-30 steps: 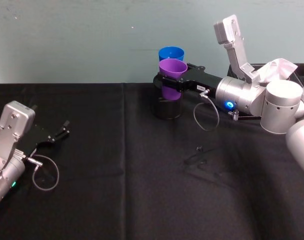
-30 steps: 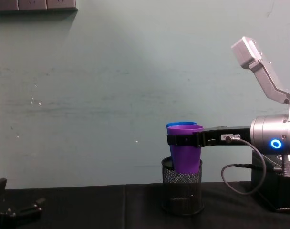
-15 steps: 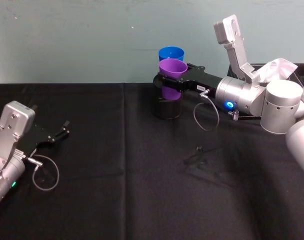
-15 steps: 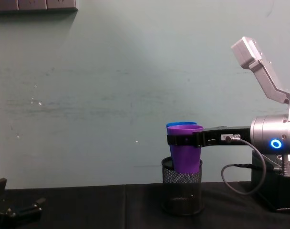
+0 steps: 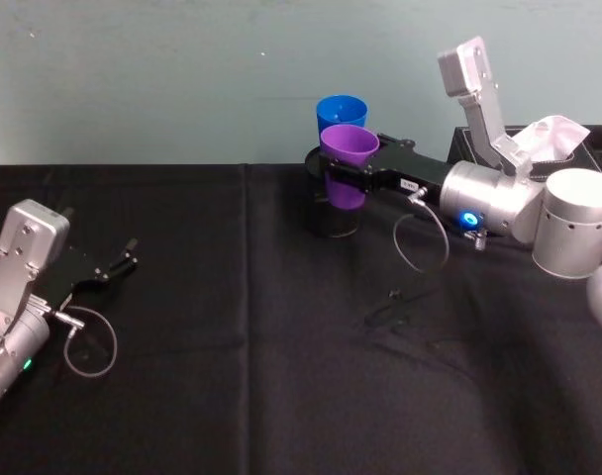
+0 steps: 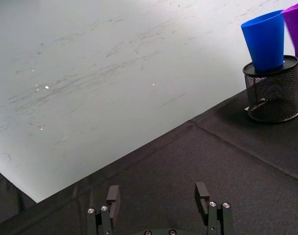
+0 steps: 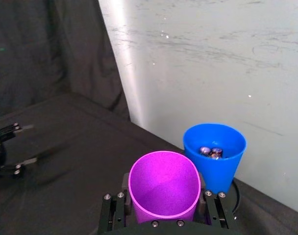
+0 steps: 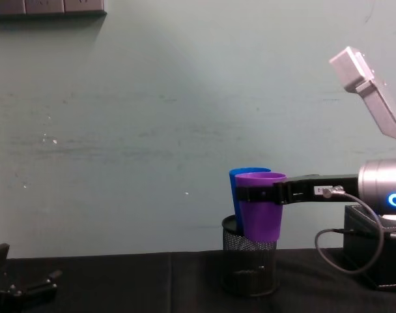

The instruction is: Pick up one cup with a gripper and tap it against the other cup.

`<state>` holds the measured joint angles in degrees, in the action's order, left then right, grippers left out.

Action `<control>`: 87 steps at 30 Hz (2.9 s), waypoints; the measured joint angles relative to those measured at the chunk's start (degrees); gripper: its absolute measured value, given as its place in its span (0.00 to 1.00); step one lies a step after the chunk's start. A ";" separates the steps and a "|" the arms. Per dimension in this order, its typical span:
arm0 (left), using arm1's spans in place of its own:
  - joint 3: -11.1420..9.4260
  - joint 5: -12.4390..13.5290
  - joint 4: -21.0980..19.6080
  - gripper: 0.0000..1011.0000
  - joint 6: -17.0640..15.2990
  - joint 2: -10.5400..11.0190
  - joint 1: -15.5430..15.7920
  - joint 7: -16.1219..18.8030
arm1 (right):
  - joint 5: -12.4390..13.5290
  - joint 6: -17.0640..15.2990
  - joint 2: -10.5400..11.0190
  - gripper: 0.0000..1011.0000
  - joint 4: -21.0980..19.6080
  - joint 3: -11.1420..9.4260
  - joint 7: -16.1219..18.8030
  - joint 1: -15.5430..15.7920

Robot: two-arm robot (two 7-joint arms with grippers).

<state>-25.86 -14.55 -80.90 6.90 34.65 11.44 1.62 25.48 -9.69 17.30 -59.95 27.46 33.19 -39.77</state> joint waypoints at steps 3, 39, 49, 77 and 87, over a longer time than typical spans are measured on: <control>0.00 0.00 0.00 0.99 0.00 0.00 0.00 0.00 | 0.59 -0.82 1.25 0.72 -2.76 -0.06 0.06 1.75; 0.00 0.00 0.00 0.99 0.00 0.00 0.00 0.00 | -1.40 9.62 4.09 0.72 -10.83 -2.62 -5.94 18.17; 0.00 0.00 0.00 0.99 0.00 0.00 0.00 0.00 | -1.76 10.75 3.77 0.72 -10.19 -3.25 -5.51 20.06; 0.00 0.00 0.00 0.99 0.00 0.00 0.00 0.00 | -3.64 12.60 1.52 0.99 -7.48 -4.31 -4.41 20.39; 0.00 0.00 0.00 0.99 0.00 0.00 0.00 0.00 | -2.39 12.30 2.35 0.99 -11.70 -5.88 -4.90 21.49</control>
<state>-25.86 -14.55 -80.90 6.91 34.64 11.43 1.62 23.09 2.60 19.65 -71.65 21.58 28.29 -18.29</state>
